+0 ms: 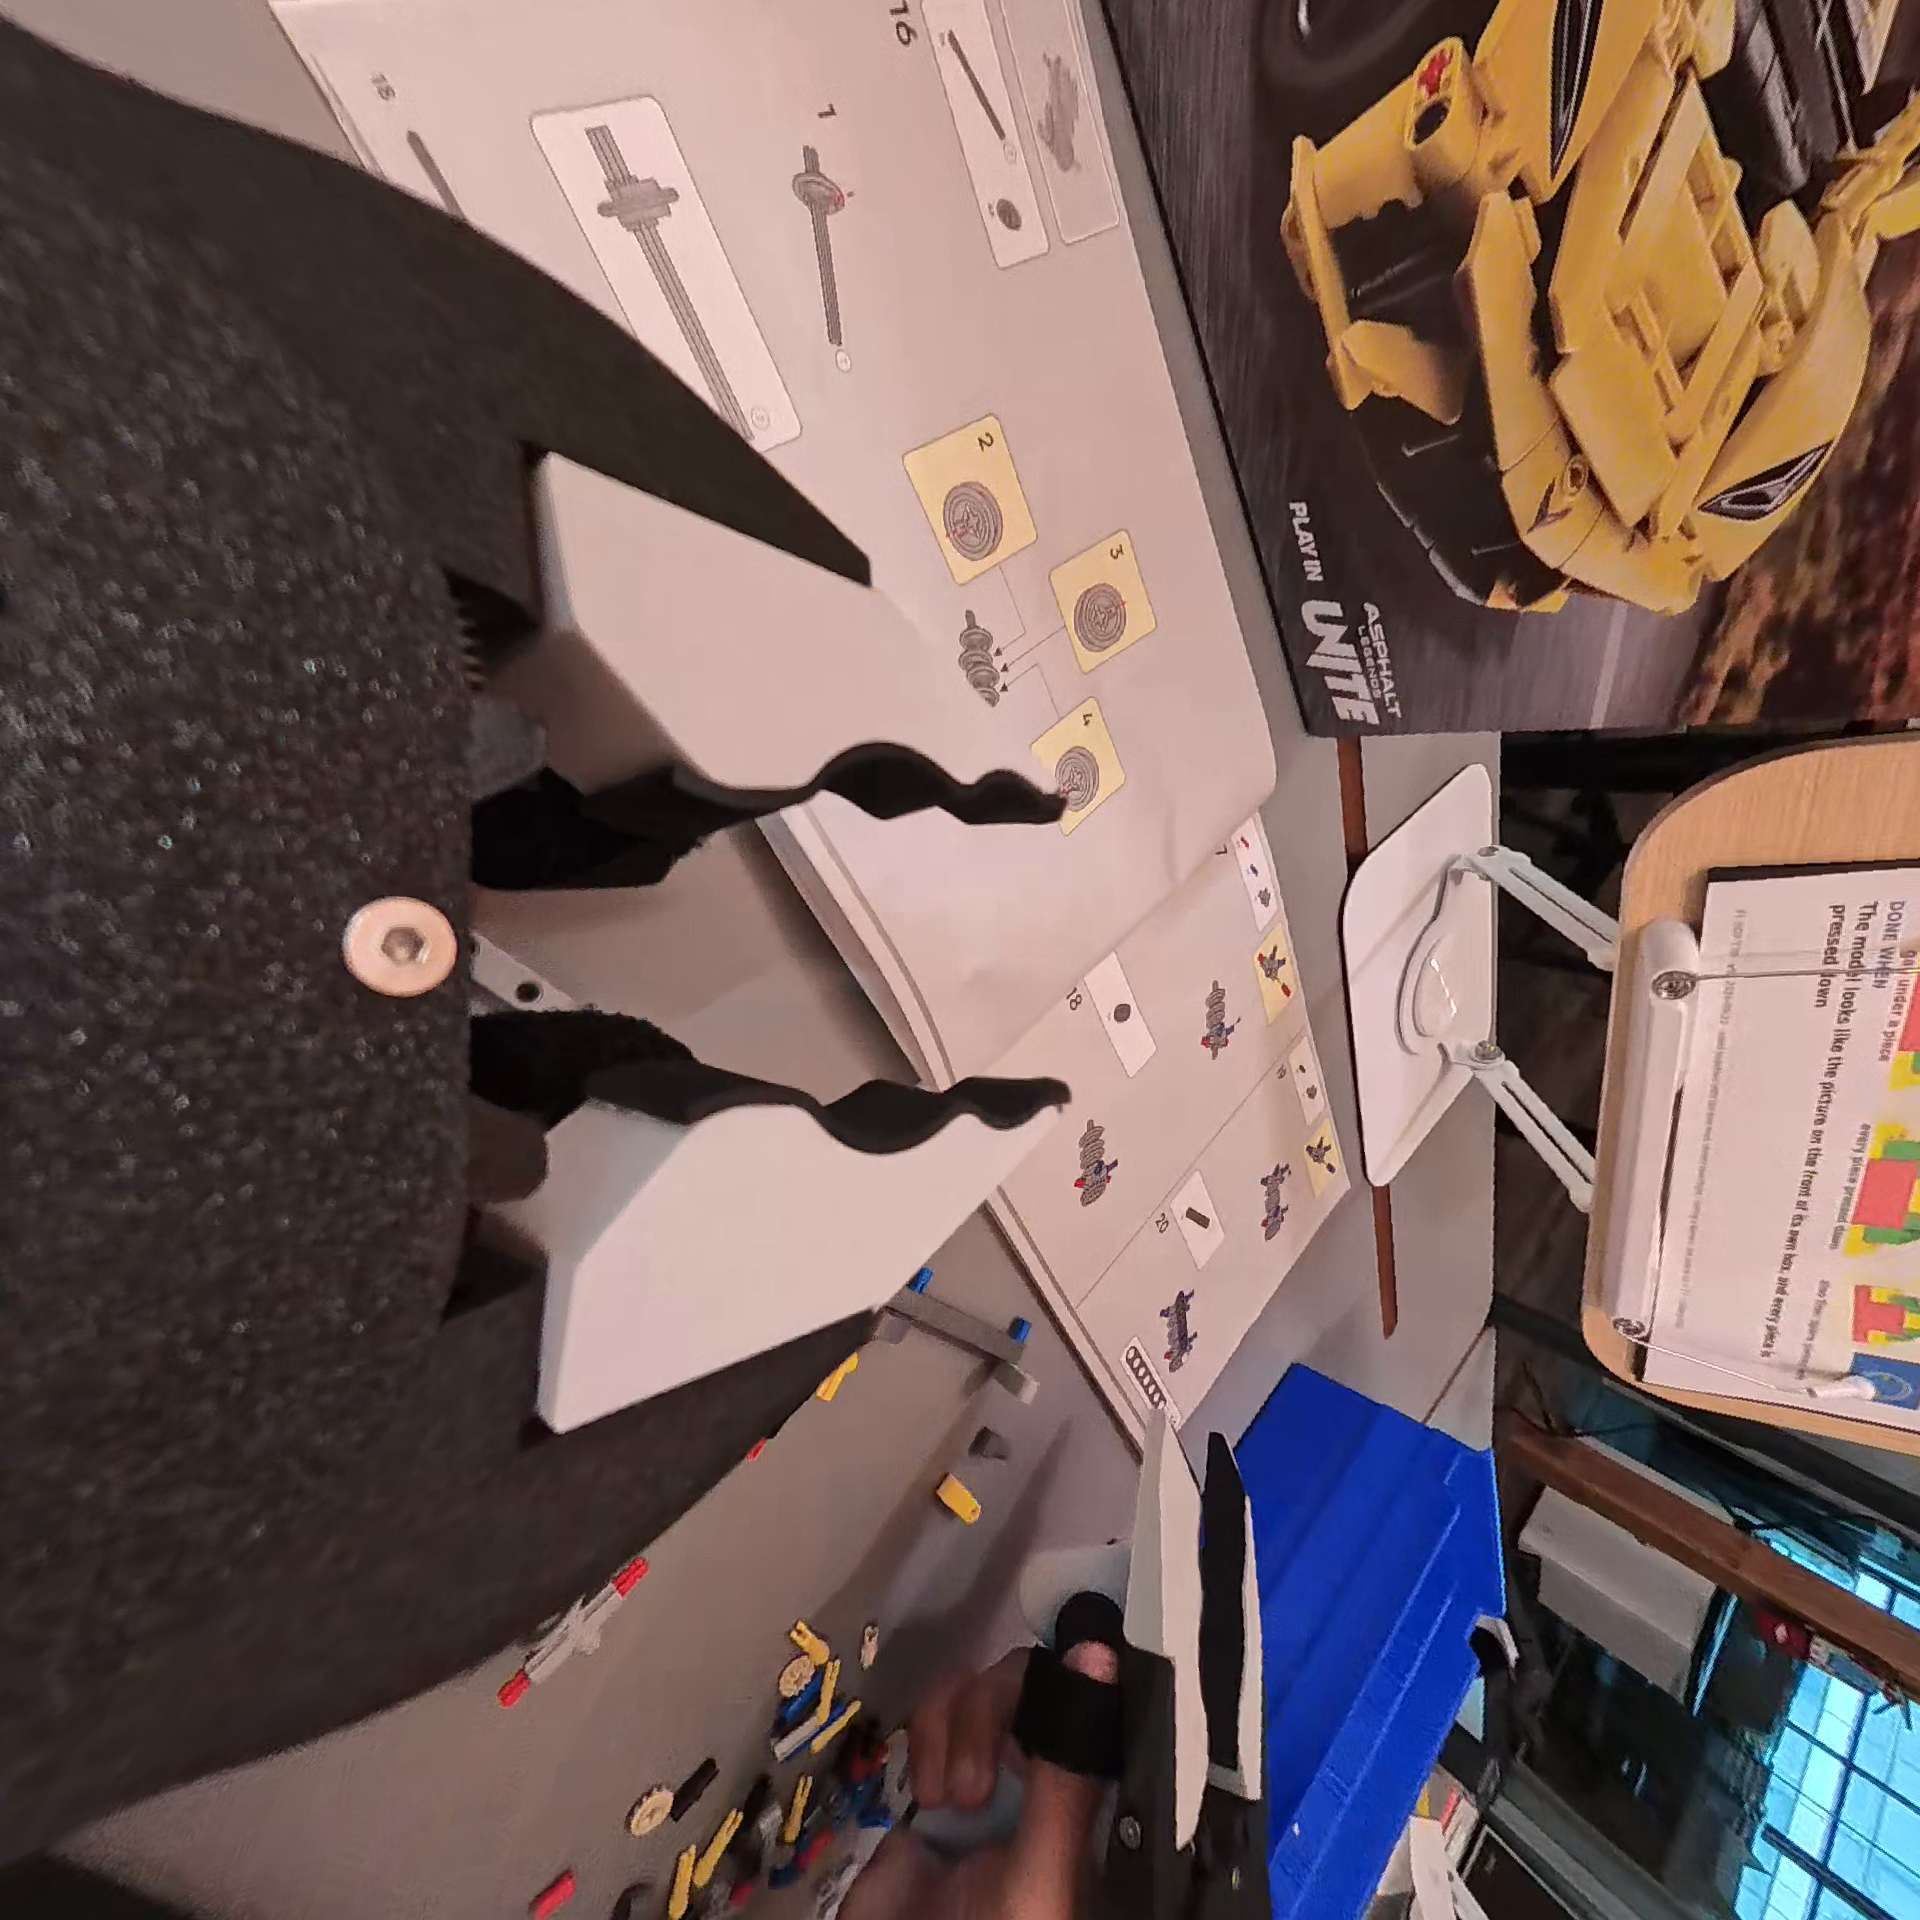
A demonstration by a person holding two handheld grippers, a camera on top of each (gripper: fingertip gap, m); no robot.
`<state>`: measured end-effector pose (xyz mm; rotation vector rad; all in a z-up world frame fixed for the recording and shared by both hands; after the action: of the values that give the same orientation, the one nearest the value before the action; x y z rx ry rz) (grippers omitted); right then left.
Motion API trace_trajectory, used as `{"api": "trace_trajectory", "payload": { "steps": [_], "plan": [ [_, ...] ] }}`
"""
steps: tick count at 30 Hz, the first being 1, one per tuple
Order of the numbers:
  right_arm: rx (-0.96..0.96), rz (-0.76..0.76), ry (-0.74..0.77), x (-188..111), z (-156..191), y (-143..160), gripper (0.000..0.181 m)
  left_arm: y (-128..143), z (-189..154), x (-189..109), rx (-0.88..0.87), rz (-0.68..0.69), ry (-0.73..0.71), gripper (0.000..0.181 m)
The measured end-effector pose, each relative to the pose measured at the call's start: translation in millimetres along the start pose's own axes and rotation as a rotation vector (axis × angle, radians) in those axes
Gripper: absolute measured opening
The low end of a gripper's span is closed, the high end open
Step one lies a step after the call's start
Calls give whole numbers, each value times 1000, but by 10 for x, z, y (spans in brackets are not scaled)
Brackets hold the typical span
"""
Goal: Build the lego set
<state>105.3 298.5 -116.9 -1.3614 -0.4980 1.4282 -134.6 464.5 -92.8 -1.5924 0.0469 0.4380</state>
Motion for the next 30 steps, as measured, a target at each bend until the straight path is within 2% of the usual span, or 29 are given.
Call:
{"api": "trace_trajectory", "payload": {
  "steps": [5, 9, 12, 14, 15, 16, 19, 22, 24, 27, 30],
  "plan": [
    [-14, 2, 5, -6, 0, 11, 56, -5, 73, -48, 15, -15, -35, 41],
    [-15, -6, -6, -20, 20, 10, 56, -14, 125, -104, -5, -44, -10, 37],
    [-4, -29, -46, -41, 73, -2, 55, -99, 226, -210, -3, -107, 38, 31],
    [-4, -39, -73, -49, 111, 1, 54, -159, 245, -333, 24, -105, 173, 32],
    [-6, -38, -87, -49, 135, 10, 54, -167, 268, -412, 58, -55, 233, 32],
    [-11, -35, -96, -47, 161, 24, 53, -175, 338, -505, 100, 3, 232, 32],
    [-44, -25, -113, -41, 249, 71, 53, -167, 597, -834, 194, 161, 138, 42],
    [-78, -28, -121, -61, 326, 77, 52, -12, 750, -1202, 153, 420, 115, 51],
    [-91, -43, -123, -91, 358, 58, 50, 134, 783, -1469, 154, 540, 94, 56],
    [-95, -53, -128, -124, 379, 44, 49, 333, 784, -1761, 162, 612, 25, 54],
    [-98, -55, -127, -129, 383, 50, 49, 558, 604, -1939, 190, 656, 94, 50]
  ]
}}
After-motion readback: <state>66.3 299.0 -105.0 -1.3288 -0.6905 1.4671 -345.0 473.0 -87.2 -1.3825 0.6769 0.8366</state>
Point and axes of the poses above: each gripper's, where its closed fingertips meet, x out along the fingers, y out of its underside, z = x × y across the jaws, the point moved 7 cm from there along -x, back along the fingers, and after that the axes turned 12 degrees about x, right-handed, at the moved point
